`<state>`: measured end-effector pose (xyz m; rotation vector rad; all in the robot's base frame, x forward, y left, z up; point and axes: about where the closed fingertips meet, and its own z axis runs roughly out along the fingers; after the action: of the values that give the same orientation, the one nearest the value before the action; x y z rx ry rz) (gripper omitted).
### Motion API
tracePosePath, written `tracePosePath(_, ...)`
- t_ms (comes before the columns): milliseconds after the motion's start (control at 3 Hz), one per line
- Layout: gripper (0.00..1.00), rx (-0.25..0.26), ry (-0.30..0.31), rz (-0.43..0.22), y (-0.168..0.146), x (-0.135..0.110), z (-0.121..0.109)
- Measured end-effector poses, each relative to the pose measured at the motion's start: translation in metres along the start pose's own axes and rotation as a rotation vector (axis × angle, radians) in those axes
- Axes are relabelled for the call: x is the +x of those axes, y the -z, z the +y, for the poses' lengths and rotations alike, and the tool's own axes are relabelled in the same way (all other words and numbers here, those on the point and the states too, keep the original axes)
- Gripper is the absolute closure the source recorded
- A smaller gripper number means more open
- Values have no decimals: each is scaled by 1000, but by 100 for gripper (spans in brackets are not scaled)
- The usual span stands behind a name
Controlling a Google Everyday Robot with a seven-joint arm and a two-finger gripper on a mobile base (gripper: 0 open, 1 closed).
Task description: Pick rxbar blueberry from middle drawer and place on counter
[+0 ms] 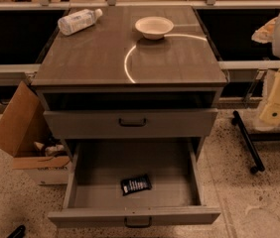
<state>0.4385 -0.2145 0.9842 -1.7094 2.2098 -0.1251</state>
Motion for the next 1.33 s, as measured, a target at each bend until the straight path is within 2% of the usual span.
tracePosePath(333,0,2,2,-3,0,-1,0)
tracePosePath(667,0,-19,23,-22,-16,-5,7)
tracePosePath(1000,0,-99,25,-79,-55,-11,23)
tracePosePath(1333,0,-99,25,-79,-56,-11,23)
